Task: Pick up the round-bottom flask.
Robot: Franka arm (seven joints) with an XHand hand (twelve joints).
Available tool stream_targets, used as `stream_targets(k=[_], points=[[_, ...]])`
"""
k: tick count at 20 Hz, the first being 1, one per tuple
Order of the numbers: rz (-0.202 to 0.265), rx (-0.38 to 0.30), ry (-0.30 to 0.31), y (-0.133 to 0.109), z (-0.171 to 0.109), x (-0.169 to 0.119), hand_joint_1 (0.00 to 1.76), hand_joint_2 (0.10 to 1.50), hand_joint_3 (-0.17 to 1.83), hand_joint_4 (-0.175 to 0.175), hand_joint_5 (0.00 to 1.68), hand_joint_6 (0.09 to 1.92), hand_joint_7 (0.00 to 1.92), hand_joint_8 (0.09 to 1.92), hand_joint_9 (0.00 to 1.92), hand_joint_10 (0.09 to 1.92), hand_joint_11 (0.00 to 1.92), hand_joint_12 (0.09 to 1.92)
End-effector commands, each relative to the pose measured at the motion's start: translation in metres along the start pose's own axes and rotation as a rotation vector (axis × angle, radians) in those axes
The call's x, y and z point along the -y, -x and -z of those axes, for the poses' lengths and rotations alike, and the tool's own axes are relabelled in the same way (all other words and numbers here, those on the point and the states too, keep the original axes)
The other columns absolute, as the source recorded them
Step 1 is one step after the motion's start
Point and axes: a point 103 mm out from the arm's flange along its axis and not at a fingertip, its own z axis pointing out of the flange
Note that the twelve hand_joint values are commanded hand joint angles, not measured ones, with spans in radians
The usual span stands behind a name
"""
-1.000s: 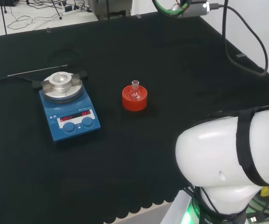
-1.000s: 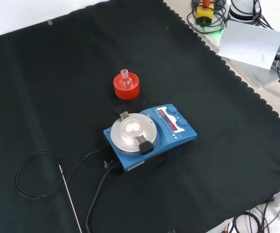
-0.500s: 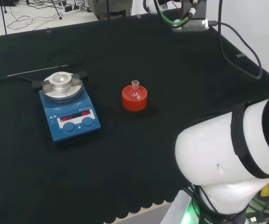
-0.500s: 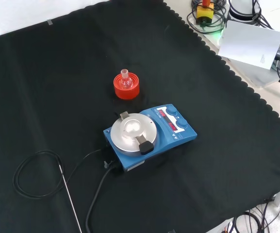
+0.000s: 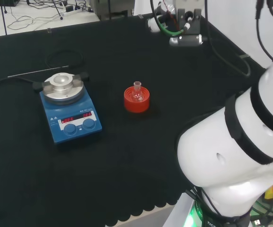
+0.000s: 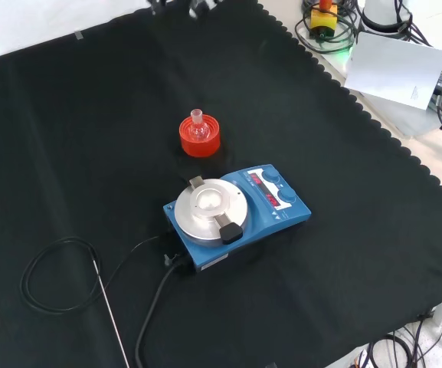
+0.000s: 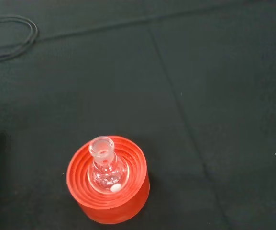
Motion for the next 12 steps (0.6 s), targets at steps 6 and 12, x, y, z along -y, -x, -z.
stream_targets(k=[6,12], points=[[-0.008,-0.103,-0.011,0.014,-0.082,-0.058,0.69,0.90,0.44,-0.036,0.51,0.29,0.21,0.67,0.36,0.70,0.10,1.39],[-0.014,-0.140,-0.038,0.004,-0.116,-0.060,0.76,0.79,0.53,-0.034,0.50,0.27,0.24,0.69,0.39,0.70,0.11,1.39]])
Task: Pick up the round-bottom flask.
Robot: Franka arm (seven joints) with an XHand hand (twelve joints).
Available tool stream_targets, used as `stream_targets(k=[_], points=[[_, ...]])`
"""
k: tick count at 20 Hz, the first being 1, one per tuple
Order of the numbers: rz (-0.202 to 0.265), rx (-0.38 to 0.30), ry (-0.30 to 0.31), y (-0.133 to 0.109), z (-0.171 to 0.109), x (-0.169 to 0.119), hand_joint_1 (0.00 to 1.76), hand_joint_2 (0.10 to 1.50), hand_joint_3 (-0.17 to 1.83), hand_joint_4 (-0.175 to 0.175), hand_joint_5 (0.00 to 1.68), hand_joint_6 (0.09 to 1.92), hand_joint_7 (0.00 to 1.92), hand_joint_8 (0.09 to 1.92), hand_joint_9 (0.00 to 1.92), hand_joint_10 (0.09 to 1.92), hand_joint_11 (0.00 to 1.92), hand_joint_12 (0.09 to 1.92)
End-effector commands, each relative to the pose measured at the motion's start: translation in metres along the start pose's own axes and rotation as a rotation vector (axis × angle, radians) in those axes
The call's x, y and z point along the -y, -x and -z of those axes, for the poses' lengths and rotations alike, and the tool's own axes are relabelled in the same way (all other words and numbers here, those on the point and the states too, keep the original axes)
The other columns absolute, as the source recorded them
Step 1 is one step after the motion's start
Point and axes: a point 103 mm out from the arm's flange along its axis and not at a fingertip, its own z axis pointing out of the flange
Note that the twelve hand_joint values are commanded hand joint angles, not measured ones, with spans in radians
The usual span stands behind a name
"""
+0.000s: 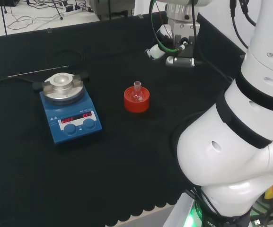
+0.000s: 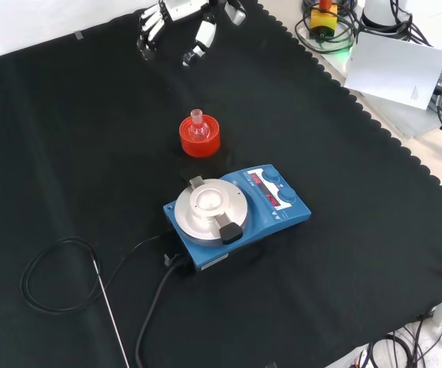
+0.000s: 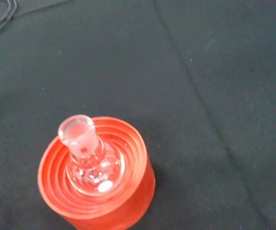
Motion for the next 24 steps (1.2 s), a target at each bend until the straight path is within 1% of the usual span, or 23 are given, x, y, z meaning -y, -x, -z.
stream_targets(k=[1,3,4,6,11,14,20,24], points=[[0.002,-0.064,-0.014,-0.006,-0.041,-0.006,0.77,0.78,0.54,-0.033,0.50,0.27,0.24,0.69,0.39,0.70,0.11,1.39],[-0.002,-0.106,-0.006,-0.007,-0.050,-0.004,0.78,0.77,0.54,-0.033,0.50,0.27,0.24,0.69,0.39,0.70,0.11,1.39],[-0.001,-0.110,-0.005,-0.008,-0.054,-0.004,0.78,0.77,0.55,-0.032,0.50,0.27,0.24,0.69,0.39,0.70,0.11,1.39],[0.004,-0.094,-0.022,-0.009,-0.063,-0.005,0.81,0.75,0.55,-0.031,0.51,0.27,0.25,0.70,0.41,0.71,0.12,1.40],[0.007,-0.080,-0.064,-0.010,-0.082,-0.008,0.84,0.72,0.57,-0.026,0.53,0.29,0.24,0.70,0.43,0.70,0.15,1.39],[0.013,-0.087,-0.073,-0.010,-0.086,-0.008,0.84,0.70,0.58,-0.024,0.53,0.29,0.24,0.70,0.43,0.70,0.15,1.39],[0.055,-0.084,-0.068,-0.019,-0.088,0.001,0.85,0.67,0.58,-0.020,0.50,0.29,0.24,0.70,0.44,0.70,0.15,1.39],[0.071,-0.081,-0.077,-0.021,-0.091,0.007,0.84,0.66,0.59,-0.020,0.49,0.28,0.24,0.70,0.45,0.70,0.15,1.39]])
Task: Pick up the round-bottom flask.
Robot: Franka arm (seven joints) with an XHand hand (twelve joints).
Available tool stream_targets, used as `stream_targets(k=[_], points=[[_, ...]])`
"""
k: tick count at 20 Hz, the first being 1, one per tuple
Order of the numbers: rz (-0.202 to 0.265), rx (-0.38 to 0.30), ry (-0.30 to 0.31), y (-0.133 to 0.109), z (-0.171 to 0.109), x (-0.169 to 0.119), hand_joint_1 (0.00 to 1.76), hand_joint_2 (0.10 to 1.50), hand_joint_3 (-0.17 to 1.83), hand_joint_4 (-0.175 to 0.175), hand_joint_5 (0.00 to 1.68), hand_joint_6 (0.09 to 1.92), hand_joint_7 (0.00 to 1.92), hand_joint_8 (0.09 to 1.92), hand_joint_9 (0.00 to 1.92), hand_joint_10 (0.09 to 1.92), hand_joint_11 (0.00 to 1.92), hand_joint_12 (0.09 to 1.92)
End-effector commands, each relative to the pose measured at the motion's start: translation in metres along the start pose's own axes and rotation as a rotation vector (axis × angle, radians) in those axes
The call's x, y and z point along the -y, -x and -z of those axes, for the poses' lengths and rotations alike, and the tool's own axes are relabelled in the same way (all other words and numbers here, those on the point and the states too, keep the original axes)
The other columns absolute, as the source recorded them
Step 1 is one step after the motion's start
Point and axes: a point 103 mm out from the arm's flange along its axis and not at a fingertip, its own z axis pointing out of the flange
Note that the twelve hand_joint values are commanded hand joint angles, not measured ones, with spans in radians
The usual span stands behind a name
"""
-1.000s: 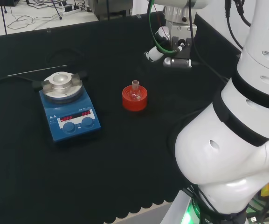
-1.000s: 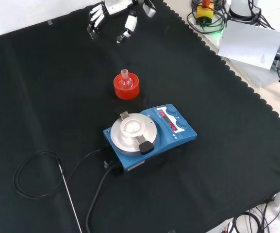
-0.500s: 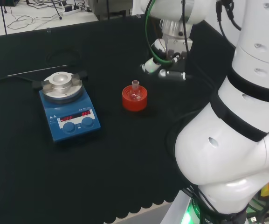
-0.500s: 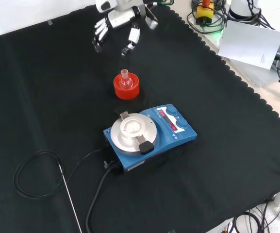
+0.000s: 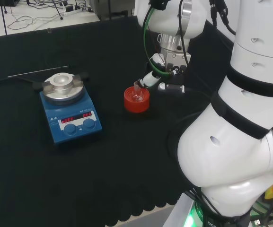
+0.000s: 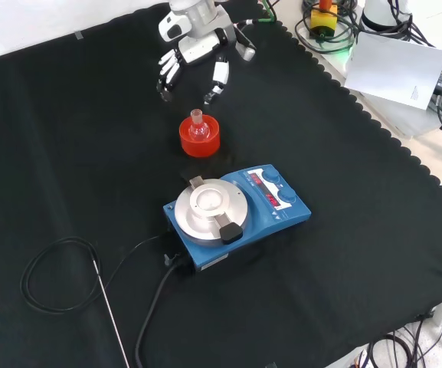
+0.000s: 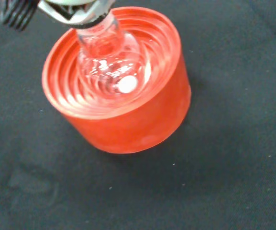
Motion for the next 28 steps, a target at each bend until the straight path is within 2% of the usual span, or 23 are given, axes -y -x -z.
stream_targets(k=[1,9,20,28], points=[[0.036,0.005,-0.006,-0.007,-0.005,0.008,0.84,0.65,0.59,-0.020,0.48,0.28,0.24,0.70,0.45,0.70,0.16,1.39],[0.053,0.036,-0.011,-0.012,-0.016,0.011,0.83,0.62,0.58,-0.019,0.47,0.27,0.24,0.70,0.45,0.70,0.16,1.39],[0.035,0.038,-0.025,-0.007,-0.021,-0.008,0.92,0.59,0.57,-0.012,0.46,0.27,0.24,0.70,0.45,0.70,0.16,1.39],[0.050,0.043,0.002,-0.010,-0.027,-0.013,0.96,0.58,0.59,-0.008,0.51,0.30,0.27,0.70,0.47,0.69,0.18,1.38]])
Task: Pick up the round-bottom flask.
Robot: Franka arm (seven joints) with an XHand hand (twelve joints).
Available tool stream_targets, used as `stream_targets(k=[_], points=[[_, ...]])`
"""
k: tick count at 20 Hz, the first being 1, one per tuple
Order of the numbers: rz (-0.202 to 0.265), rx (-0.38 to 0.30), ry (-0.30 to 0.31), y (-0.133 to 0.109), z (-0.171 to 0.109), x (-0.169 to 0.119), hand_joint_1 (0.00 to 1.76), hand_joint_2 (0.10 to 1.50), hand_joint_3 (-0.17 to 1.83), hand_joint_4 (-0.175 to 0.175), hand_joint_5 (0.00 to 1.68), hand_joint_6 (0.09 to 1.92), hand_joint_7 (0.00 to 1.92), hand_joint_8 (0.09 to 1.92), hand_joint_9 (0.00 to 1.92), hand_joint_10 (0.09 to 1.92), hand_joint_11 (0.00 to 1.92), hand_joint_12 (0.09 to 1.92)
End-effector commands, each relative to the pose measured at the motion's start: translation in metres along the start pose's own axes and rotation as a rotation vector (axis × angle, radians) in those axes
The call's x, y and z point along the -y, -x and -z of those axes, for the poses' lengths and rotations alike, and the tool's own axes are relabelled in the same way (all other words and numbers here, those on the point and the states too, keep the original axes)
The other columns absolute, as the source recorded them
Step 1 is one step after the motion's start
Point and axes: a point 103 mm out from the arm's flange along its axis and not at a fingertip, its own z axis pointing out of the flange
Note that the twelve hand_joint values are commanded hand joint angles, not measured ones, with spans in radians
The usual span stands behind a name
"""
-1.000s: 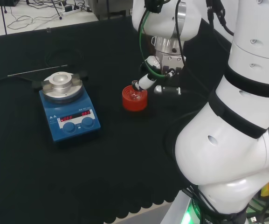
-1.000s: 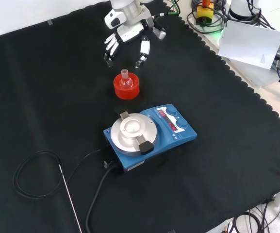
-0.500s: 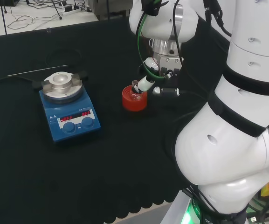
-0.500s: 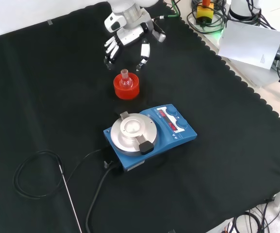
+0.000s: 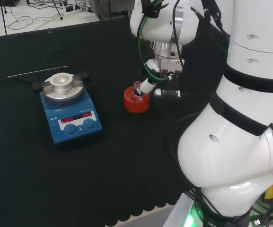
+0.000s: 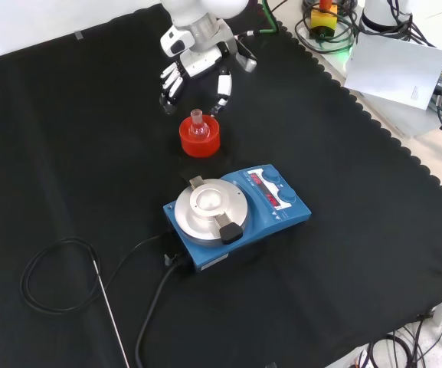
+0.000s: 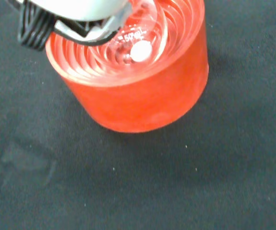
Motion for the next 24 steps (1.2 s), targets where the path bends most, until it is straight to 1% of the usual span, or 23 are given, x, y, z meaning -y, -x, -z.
stream_targets(k=[1,3,8,13,16,24], points=[[0.014,0.003,0.014,-0.003,-0.005,-0.003,0.97,0.58,0.60,-0.007,0.52,0.31,0.27,0.70,0.48,0.69,0.19,1.38],[0.021,0.004,0.023,-0.005,-0.006,-0.003,0.98,0.58,0.60,-0.006,0.55,0.33,0.28,0.70,0.49,0.69,0.20,1.38],[0.030,0.009,0.038,-0.009,-0.007,-0.005,0.99,0.57,0.63,-0.009,0.56,0.50,0.30,0.70,0.51,0.67,0.22,1.37],[0.033,0.014,0.048,-0.011,-0.008,-0.005,1.00,0.57,0.64,-0.011,0.62,0.61,0.32,0.70,0.54,0.66,0.26,1.36],[0.031,0.022,0.052,-0.013,-0.009,-0.006,1.01,0.57,0.65,-0.012,0.65,0.65,0.33,0.70,0.55,0.66,0.27,1.36],[0.030,0.028,0.058,-0.016,-0.011,-0.008,1.01,0.57,0.67,-0.013,0.68,0.73,0.35,0.70,0.57,0.66,0.29,1.35]])
